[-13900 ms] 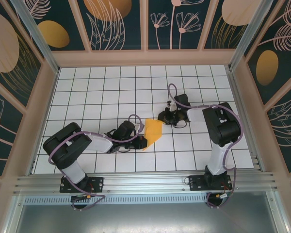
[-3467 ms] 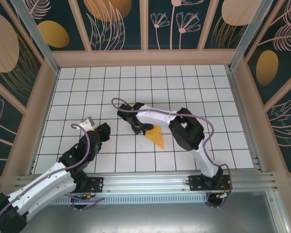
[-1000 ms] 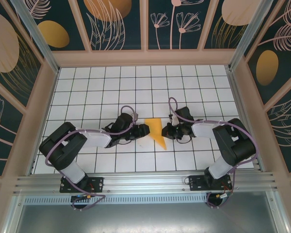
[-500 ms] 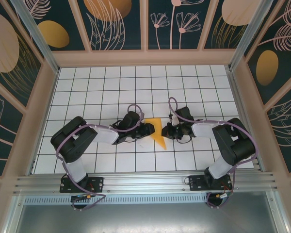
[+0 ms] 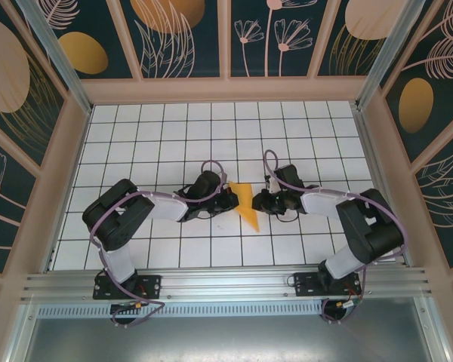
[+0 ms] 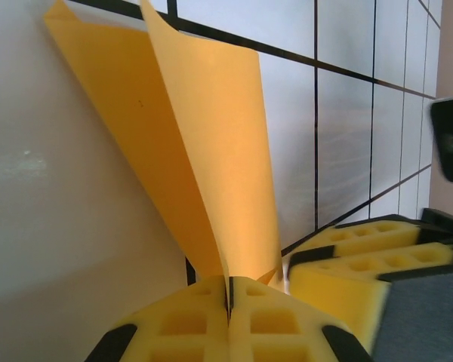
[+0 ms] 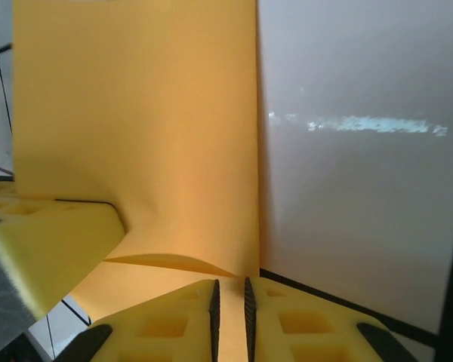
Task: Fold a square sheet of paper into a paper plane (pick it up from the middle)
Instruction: Fold the wing for the fifth time at the center of the table.
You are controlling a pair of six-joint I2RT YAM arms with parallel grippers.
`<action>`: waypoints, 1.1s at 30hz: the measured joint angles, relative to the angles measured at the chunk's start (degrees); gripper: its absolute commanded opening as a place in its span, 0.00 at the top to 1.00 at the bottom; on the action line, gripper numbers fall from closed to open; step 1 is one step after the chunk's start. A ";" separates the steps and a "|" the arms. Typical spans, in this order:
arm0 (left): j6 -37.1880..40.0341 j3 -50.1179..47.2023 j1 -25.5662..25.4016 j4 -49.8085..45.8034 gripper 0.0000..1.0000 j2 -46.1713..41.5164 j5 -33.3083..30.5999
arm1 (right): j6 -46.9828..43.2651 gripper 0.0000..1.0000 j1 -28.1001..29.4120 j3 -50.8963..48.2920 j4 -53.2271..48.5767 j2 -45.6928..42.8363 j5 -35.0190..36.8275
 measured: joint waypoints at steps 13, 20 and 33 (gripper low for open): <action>1.20 3.82 0.00 -5.86 1.00 0.00 -0.72 | -2.97 0.66 17.35 -3.85 -2.01 -13.46 23.74; 1.70 4.37 0.00 -7.48 1.00 0.00 -0.72 | -6.01 0.59 24.57 -9.40 1.79 -15.34 32.83; 2.34 4.61 0.00 -8.02 1.00 0.00 -0.55 | -14.69 0.58 30.27 -6.97 4.17 -10.03 42.97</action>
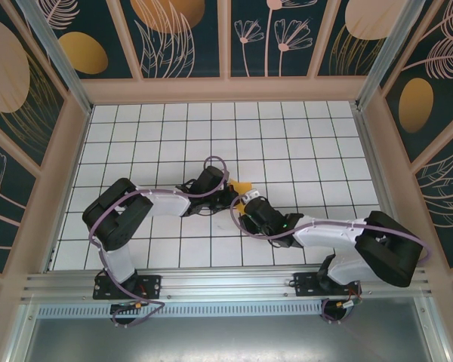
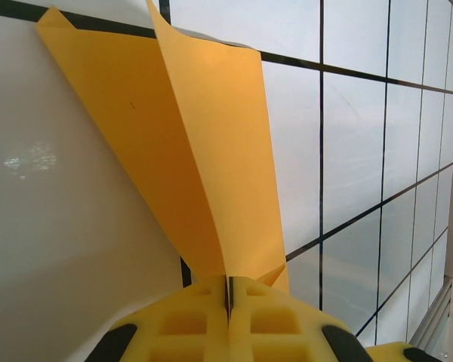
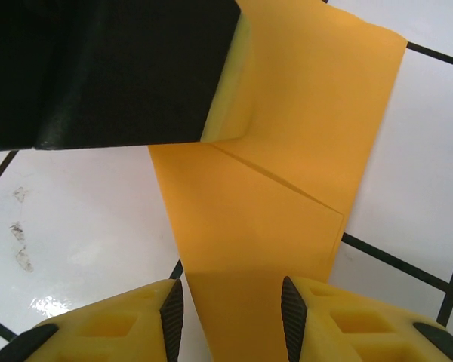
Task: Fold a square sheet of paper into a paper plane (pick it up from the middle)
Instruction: Fold the wing for the fifth time at the center of the table.
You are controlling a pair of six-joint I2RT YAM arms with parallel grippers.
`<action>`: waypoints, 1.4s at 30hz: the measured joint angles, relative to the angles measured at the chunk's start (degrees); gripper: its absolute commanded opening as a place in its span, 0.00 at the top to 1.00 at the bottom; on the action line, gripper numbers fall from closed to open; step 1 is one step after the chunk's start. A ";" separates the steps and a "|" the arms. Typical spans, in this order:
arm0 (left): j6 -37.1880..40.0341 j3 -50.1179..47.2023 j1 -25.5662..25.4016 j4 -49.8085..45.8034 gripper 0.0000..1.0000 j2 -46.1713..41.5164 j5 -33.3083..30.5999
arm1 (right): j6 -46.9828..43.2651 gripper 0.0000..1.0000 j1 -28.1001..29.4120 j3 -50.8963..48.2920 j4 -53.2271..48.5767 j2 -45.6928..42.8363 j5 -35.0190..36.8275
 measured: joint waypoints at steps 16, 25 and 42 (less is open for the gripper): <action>0.90 0.02 0.02 -0.07 1.00 0.00 -0.02 | -3.61 0.74 2.40 3.32 -0.02 6.45 7.23; 1.29 0.02 0.00 -0.68 0.98 0.00 -0.04 | -3.61 0.93 2.40 3.78 -0.07 7.04 8.02; 1.53 0.42 0.46 -3.69 0.95 -2.84 -2.01 | -3.08 0.73 2.51 5.18 -0.85 7.06 7.02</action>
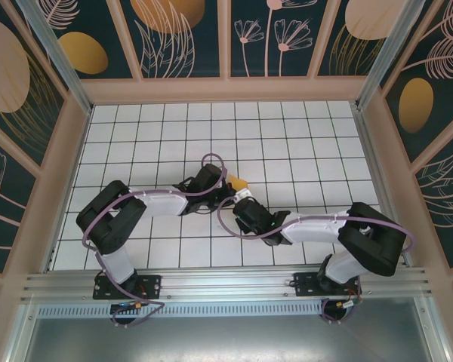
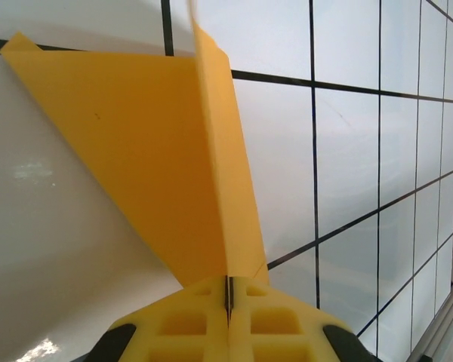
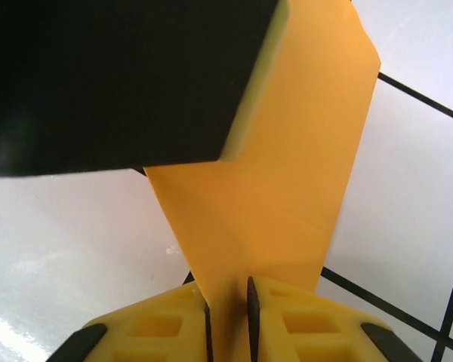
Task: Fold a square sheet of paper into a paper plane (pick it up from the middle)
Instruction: Fold the wing for the fifth time at the center of the table.
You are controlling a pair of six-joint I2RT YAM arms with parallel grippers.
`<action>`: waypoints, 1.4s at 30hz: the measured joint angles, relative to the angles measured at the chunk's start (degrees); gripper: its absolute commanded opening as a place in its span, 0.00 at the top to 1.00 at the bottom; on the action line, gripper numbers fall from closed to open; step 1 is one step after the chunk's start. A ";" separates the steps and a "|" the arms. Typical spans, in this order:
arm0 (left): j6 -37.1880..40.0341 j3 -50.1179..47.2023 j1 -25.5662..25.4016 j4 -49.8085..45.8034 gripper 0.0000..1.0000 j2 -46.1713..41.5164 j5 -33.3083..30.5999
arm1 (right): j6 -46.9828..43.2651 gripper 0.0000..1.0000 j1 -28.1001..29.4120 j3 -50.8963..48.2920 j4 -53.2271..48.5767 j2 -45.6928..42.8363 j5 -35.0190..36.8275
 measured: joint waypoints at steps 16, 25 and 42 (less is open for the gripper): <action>0.31 0.57 0.52 -2.97 0.94 0.28 0.02 | -3.54 0.86 1.60 4.74 -1.99 3.26 4.76; 0.50 0.59 0.66 -3.41 0.58 0.13 -0.42 | -3.13 0.96 1.62 4.83 -1.97 3.37 4.57; -0.72 -6.45 2.62 -5.20 0.29 -19.61 -8.15 | 7.67 0.95 -4.90 -6.01 14.21 -2.82 -10.27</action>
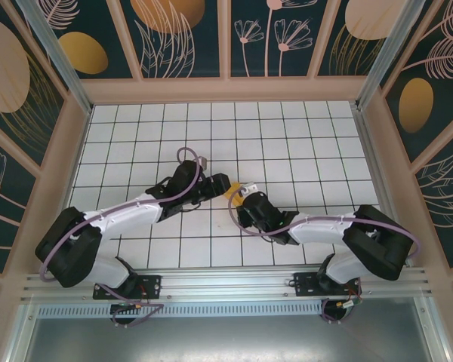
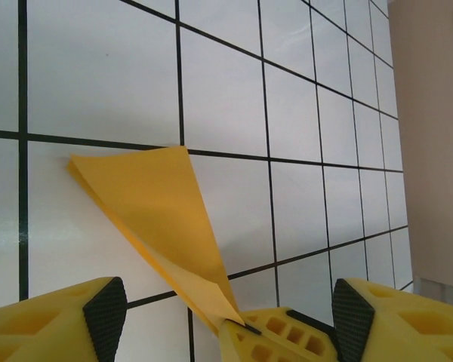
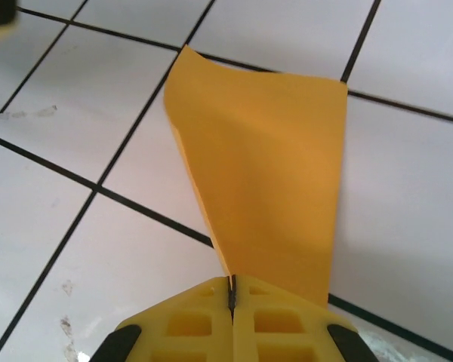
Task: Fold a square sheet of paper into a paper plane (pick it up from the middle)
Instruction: Fold the wing for the fifth time at the center of the table.
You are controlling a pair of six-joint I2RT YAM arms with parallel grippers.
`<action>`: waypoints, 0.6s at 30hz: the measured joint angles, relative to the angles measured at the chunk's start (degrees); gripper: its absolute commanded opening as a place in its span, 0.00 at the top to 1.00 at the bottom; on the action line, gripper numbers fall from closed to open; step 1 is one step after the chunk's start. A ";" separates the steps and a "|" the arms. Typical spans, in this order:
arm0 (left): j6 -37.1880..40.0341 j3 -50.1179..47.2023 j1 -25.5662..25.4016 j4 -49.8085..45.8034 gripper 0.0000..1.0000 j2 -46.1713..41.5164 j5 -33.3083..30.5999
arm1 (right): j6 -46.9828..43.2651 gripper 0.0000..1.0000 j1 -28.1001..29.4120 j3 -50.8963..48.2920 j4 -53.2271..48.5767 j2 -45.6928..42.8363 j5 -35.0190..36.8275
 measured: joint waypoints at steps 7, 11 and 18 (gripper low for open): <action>-1.31 -3.93 0.00 2.99 0.39 0.35 2.03 | 4.83 0.96 -0.72 -4.13 5.46 -0.02 -3.58; -1.97 -4.76 0.00 6.34 0.42 2.14 4.46 | 8.76 0.97 -2.36 -6.84 9.86 -0.22 -5.97; -4.57 -6.21 0.00 13.16 0.42 5.46 8.90 | 15.61 0.96 -3.41 -10.29 16.26 -0.28 -8.50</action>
